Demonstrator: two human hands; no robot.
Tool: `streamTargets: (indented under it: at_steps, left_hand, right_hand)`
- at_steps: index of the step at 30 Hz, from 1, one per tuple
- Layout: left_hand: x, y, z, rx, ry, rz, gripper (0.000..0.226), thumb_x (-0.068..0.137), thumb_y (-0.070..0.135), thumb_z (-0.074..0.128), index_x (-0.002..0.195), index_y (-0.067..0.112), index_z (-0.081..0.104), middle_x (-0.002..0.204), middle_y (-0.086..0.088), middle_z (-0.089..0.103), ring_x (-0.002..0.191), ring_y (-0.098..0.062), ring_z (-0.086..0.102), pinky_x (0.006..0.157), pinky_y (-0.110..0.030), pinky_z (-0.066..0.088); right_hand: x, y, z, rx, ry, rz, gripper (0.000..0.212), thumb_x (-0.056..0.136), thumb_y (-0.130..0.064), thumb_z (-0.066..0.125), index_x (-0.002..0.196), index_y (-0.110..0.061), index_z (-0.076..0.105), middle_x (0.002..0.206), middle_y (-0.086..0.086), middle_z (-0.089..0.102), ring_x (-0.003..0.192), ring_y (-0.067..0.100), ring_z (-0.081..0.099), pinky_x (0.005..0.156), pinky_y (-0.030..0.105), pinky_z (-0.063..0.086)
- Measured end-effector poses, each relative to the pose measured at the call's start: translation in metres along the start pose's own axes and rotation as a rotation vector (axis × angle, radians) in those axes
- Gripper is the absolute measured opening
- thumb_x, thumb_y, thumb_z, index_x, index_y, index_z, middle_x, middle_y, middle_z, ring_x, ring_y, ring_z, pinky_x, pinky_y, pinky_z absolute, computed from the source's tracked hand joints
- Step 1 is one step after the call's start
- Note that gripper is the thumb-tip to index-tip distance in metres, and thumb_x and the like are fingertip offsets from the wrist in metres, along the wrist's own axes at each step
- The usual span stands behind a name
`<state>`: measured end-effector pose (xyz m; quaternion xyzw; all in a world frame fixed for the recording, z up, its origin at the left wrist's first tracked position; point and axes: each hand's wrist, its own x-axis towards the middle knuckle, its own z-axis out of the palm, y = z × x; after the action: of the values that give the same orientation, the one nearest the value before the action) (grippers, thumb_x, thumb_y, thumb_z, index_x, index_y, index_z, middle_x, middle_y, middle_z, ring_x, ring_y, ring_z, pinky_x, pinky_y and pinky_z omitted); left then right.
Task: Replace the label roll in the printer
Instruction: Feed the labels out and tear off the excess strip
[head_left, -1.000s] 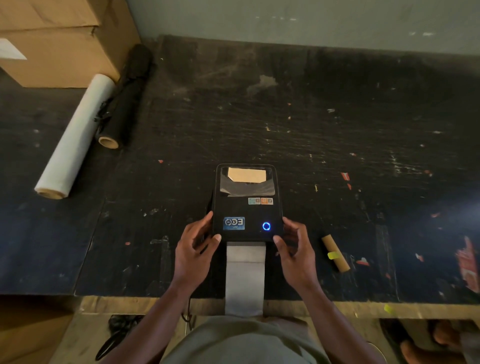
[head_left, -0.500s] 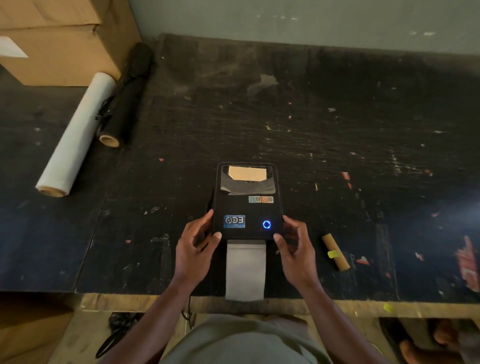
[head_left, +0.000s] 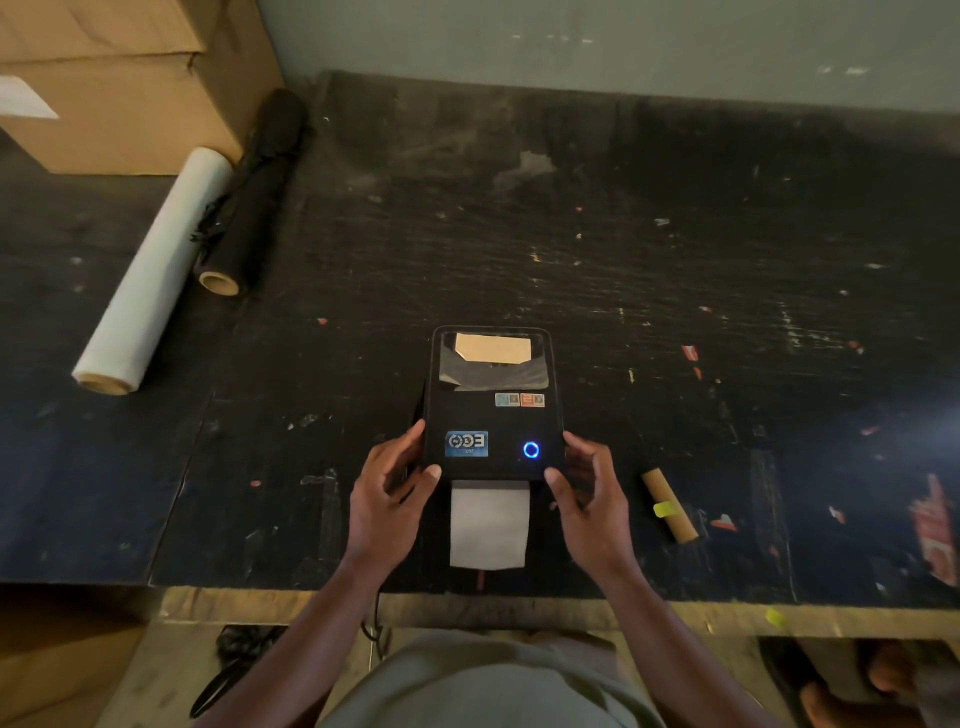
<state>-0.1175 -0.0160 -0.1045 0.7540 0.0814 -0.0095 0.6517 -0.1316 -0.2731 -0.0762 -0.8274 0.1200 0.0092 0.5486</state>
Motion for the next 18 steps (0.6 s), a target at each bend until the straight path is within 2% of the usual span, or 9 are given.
streamTargets:
  at_steps: [4, 7, 10, 13, 18]
  left_hand:
    - [0.0008, -0.0015, 0.0005, -0.006, 0.004, 0.0, 0.065, 0.098, 0.012, 0.075, 0.137, 0.062, 0.059, 0.144, 0.007, 0.063, 0.135, -0.009, 0.063, 0.1, -0.027, 0.06]
    - [0.0009, -0.0033, -0.0007, 0.007, -0.008, 0.003, 0.063, 0.098, 0.015, 0.074, 0.14, 0.06, 0.058, 0.144, 0.009, 0.061, 0.137, -0.013, 0.062, 0.1, -0.028, 0.06]
    - [0.0011, -0.0043, -0.0002, 0.01, -0.005, 0.001, 0.061, 0.098, 0.017, 0.074, 0.141, 0.058, 0.059, 0.143, 0.012, 0.061, 0.137, -0.013, 0.062, 0.099, -0.028, 0.06]
    - [0.0009, -0.0035, 0.0013, -0.012, 0.007, 0.002, 0.062, 0.098, 0.014, 0.074, 0.139, 0.058, 0.06, 0.142, 0.011, 0.062, 0.135, -0.012, 0.063, 0.098, -0.026, 0.06]
    - [0.0018, -0.0053, 0.0005, 0.017, 0.002, 0.021, 0.062, 0.099, 0.016, 0.074, 0.14, 0.059, 0.058, 0.141, 0.013, 0.062, 0.134, -0.009, 0.063, 0.098, -0.025, 0.06]
  right_hand:
    - [-0.0005, -0.0001, 0.0, 0.014, -0.003, -0.001, 0.049, 0.099, -0.019, 0.068, 0.137, -0.041, 0.046, 0.128, -0.008, 0.062, 0.112, 0.012, 0.068, 0.091, 0.041, 0.063]
    - [-0.0006, -0.0008, -0.0008, 0.037, -0.003, 0.002, 0.049, 0.099, -0.017, 0.069, 0.135, -0.042, 0.047, 0.126, -0.009, 0.063, 0.11, 0.015, 0.07, 0.09, 0.042, 0.064]
    - [-0.0001, -0.0022, -0.0018, 0.052, -0.008, 0.007, 0.051, 0.099, -0.016, 0.069, 0.13, -0.05, 0.046, 0.122, -0.013, 0.063, 0.107, 0.015, 0.07, 0.09, 0.041, 0.064]
    - [0.0002, -0.0018, -0.0018, 0.052, -0.009, 0.008, 0.051, 0.098, -0.016, 0.069, 0.131, -0.048, 0.047, 0.123, -0.01, 0.063, 0.107, 0.016, 0.071, 0.09, 0.042, 0.064]
    - [-0.0001, -0.0031, -0.0013, 0.06, -0.009, 0.001, 0.054, 0.098, -0.016, 0.069, 0.127, -0.056, 0.046, 0.123, -0.018, 0.062, 0.11, 0.006, 0.069, 0.091, 0.038, 0.064]
